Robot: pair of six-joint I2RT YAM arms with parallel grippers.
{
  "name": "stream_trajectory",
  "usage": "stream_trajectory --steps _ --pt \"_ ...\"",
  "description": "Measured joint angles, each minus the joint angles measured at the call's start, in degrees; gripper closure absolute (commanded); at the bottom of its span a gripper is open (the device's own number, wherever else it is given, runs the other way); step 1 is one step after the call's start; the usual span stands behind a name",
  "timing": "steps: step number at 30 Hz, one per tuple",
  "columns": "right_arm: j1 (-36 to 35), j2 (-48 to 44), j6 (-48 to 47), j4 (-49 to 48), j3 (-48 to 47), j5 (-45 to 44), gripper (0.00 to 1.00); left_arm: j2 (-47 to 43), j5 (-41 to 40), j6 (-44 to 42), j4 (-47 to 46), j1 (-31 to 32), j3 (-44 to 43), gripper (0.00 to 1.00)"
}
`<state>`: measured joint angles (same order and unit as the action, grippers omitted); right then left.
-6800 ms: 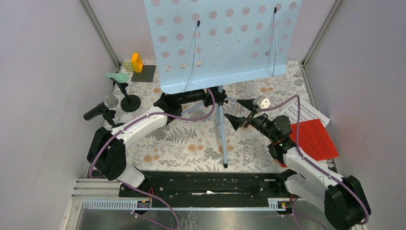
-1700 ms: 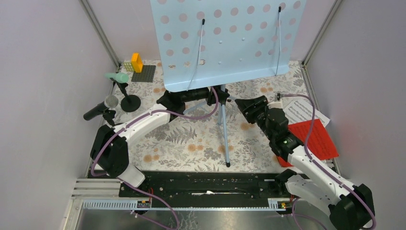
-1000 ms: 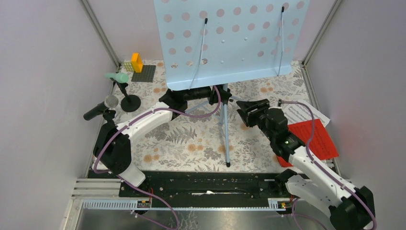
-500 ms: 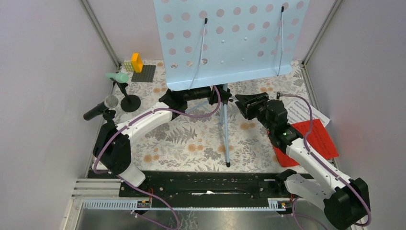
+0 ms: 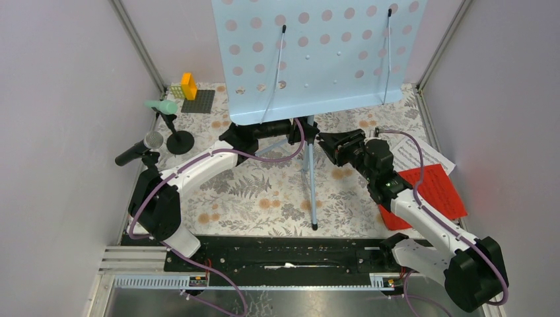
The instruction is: Pack up the instrument practice props
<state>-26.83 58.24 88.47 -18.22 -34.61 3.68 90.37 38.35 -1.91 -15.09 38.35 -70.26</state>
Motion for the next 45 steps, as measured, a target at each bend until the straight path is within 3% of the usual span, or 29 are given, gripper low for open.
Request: stream_trajectory --steps 6,12,13,16,22,28,33,38,42,45 --pt "0.0 0.3 -0.3 -1.6 0.0 0.5 0.73 0.0 0.0 0.0 0.0 0.0 0.0 1.00" --pt "0.2 1.7 -0.3 -3.8 0.1 1.1 0.75 0.0 -0.2 -0.1 0.2 0.0 0.0 1.00" --pt "0.3 2.2 -0.3 -4.4 0.1 1.6 0.78 0.0 -0.2 -0.2 0.2 -0.1 0.0 1.00" --pt "0.5 3.9 -0.1 -6.8 0.1 2.8 1.00 0.0 -0.5 -0.2 0.5 -0.5 -0.1 1.00" --pt "1.1 6.8 -5.7 -11.1 -0.6 5.1 1.00 0.0 -1.2 -0.2 0.7 -1.2 -0.1 1.00" --pt "1.4 8.8 -32.5 -12.3 -3.7 8.4 1.00 0.0 -2.0 -0.2 0.9 -1.6 -0.3 1.00" --pt "2.2 12.9 -58.8 -26.5 -1.5 16.7 1.00 0.0 -3.0 -0.4 1.8 -2.0 -0.7 1.00" --pt "2.8 16.4 -79.4 -34.7 -1.4 24.8 1.00 0.0 -4.4 -0.4 2.0 -2.4 -0.8 1.00" --pt "2.9 16.7 -100.1 -35.3 -1.3 31.8 1.00 0.0 -4.6 -0.5 2.2 -2.4 -0.9 1.00" --pt "2.8 15.9 -123.0 -30.0 -2.0 36.5 1.00 0.0 -4.6 -0.5 2.2 -2.4 -0.9 1.00"
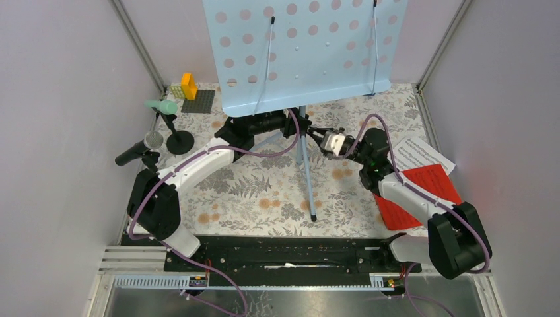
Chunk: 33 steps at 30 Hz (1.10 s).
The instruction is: Pack up the instrument practice props
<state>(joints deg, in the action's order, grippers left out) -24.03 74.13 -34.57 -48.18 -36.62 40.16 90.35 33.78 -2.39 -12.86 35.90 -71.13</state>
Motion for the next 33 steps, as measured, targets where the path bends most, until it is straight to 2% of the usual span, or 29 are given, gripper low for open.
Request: stream_trajectory --steps 4,8,10,13,16,20,22,28,30,33 --pt "-1.6 -1.5 -24.3 14.6 -4.2 -0.3 1.00 0.0 -0.3 0.0 0.2 0.0 -0.1 1.00" --pt "-6.2 -2.8 -41.6 23.4 -6.0 -11.1 0.99 0.0 -1.3 0.0 0.3 -0.2 -0.2 1.00" --pt "-8.8 -3.5 -47.6 23.4 -5.0 -17.6 0.96 0.0 -1.5 0.0 0.3 -0.2 -0.2 1.00" --pt "-12.0 -4.1 -54.6 16.9 -0.3 -25.7 0.90 0.0 -1.2 0.0 0.6 -0.1 -0.4 1.00" --pt "-13.6 -5.6 -56.2 10.7 3.3 -29.9 0.83 0.2 -0.8 0.0 0.6 0.6 -0.5 1.00" --pt "-13.8 -8.0 -50.1 7.9 5.9 -32.1 0.63 0.8 -0.7 0.0 0.1 1.7 -1.0 1.00" --pt "-13.8 -10.1 -43.6 8.4 7.0 -33.5 0.54 0.8 -0.6 0.0 0.1 2.4 -1.1 1.00" --pt "-13.8 -20.9 -14.8 11.1 12.0 -41.6 0.35 0.8 -0.6 0.0 0.1 2.7 -1.1 0.97" --pt "-13.8 -25.9 -4.1 11.8 13.9 -45.1 0.32 0.8 -0.6 0.0 0.1 2.7 -1.1 0.90" --pt "-13.7 -32.8 12.8 15.1 15.7 -50.3 0.30 0.8 -0.6 0.0 0.2 2.7 -1.1 0.68"
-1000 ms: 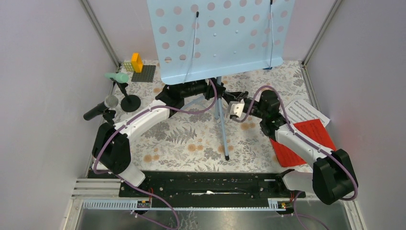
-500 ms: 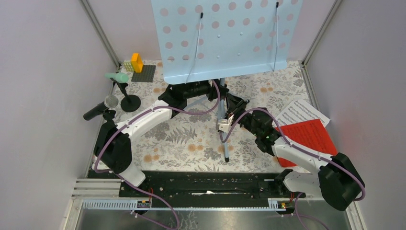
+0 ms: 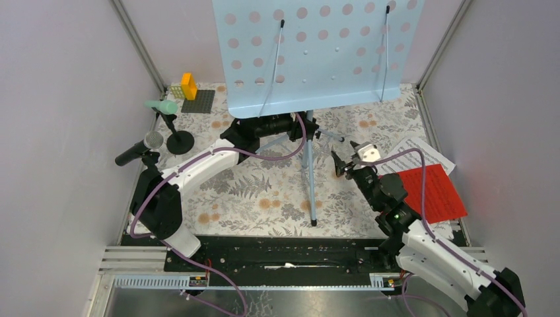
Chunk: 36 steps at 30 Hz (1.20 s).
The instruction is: Pack up the instrument practice props
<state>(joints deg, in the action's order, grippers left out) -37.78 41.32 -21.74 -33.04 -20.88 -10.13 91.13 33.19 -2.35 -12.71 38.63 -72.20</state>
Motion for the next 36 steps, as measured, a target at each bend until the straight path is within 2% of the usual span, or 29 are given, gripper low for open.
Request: stream_trajectory --steps 5,7,8,11,15,24,29,36 --pt "0.0 -5.9 22.1 8.4 0.2 -1.8 0.25 -0.3 1.4 1.0 0.8 0.0 -0.1 0.40" --pt "0.0 -6.3 29.1 11.1 0.2 -0.8 0.23 -0.8 2.5 1.6 1.3 -0.1 0.1 0.22" --pt "0.0 -6.3 31.9 12.0 0.3 0.2 0.23 -1.2 3.0 2.0 1.3 -0.2 0.6 0.18" --pt "0.0 -5.5 37.8 13.4 0.9 2.9 0.22 -3.6 3.5 2.2 1.2 -0.8 3.2 0.16" --pt "0.0 -3.3 41.1 13.5 1.7 6.0 0.21 -7.4 3.4 1.8 1.9 -2.3 6.4 0.15" --pt "0.0 6.3 42.1 12.3 0.6 13.6 0.21 -14.0 -3.9 0.4 2.7 -4.0 12.8 0.13" --pt "0.0 6.8 42.4 10.5 0.4 15.3 0.21 -15.3 -9.4 1.0 0.5 -4.7 14.4 0.13" --pt "0.0 7.0 43.1 9.2 0.3 17.3 0.21 -18.6 -12.7 1.9 -3.8 -6.4 19.0 0.15"
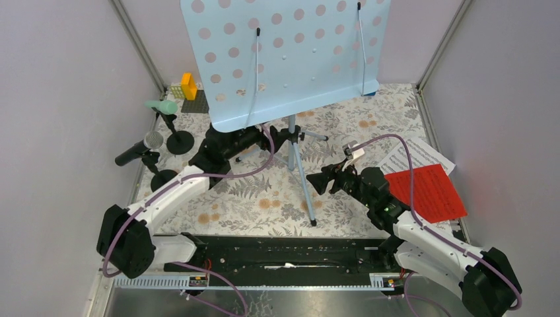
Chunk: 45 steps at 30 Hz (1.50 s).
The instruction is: Pack up the instrument practice props
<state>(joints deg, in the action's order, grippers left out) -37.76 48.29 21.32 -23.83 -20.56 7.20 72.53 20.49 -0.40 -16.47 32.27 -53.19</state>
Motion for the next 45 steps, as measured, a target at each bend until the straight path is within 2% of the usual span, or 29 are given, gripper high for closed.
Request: stream_trajectory --steps 7,16,19,25,28,31,34,37,40,45 --pt "0.0 3.3 -0.1 -0.9 -2.0 3.8 0.21 -4.7 -3.4 1.8 -7.6 -0.4 11.3 0.15" --pt "-0.2 11.9 -2.8 -1.4 -9.5 5.8 0.35 -0.7 -5.7 -1.6 -9.4 -0.4 13.1 0.18" --pt "-1.1 13.9 -4.0 -1.3 -10.9 5.5 0.40 1.1 -6.7 -3.2 -9.4 -0.4 13.9 0.22" --pt "-5.8 17.5 -7.7 -1.3 -12.3 1.7 0.50 3.0 -8.8 -5.6 -9.9 -1.1 16.2 0.35" --pt "-6.7 18.9 -9.2 -1.4 -12.3 -1.8 0.63 4.0 -9.8 -5.8 -11.5 -1.6 17.4 0.42" --pt "-7.1 20.1 -10.4 -3.0 -12.3 -4.1 0.77 6.3 -10.3 -6.1 -13.3 -1.8 17.4 0.54" --pt "-7.7 20.4 -11.1 -4.6 -12.2 -5.3 0.91 8.3 -10.2 -5.6 -15.5 -2.4 17.2 0.60" --pt "-7.7 20.4 -11.6 -8.3 -10.6 -6.5 0.99 9.6 -8.3 -5.6 -18.3 -2.6 17.1 0.73" --pt "-7.8 19.5 -12.9 -12.9 -8.1 -7.1 1.00 10.2 -5.8 -4.4 -20.3 -2.5 17.1 0.84" --pt "-8.5 15.8 -16.7 -17.9 -4.2 -7.8 1.00 10.2 -2.3 -1.9 -22.7 -0.3 17.2 0.84"
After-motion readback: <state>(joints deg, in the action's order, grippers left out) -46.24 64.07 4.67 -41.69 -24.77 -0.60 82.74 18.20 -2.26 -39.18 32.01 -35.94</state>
